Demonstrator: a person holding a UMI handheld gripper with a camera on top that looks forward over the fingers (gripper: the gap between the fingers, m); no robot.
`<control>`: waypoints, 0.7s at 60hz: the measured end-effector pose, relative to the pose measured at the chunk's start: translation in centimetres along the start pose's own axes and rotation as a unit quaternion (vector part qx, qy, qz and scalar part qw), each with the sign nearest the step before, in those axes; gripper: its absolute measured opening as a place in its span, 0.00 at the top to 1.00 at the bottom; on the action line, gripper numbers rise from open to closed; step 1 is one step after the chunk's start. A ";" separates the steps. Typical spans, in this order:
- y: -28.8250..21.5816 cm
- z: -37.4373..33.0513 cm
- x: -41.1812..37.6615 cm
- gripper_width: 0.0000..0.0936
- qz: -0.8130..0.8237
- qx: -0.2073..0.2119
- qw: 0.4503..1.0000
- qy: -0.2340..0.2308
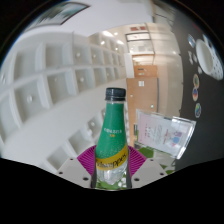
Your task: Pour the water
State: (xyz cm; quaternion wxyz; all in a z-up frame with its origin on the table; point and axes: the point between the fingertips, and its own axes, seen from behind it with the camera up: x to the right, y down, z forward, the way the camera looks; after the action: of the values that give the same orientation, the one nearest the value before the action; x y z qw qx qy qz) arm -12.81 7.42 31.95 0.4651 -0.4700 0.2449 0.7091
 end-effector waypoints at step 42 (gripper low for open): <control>-13.5 -4.1 6.6 0.57 0.292 0.087 0.952 -0.029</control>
State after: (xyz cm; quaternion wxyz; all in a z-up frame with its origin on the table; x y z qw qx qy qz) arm 0.15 13.12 25.44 0.2839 -0.3146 0.4186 0.8032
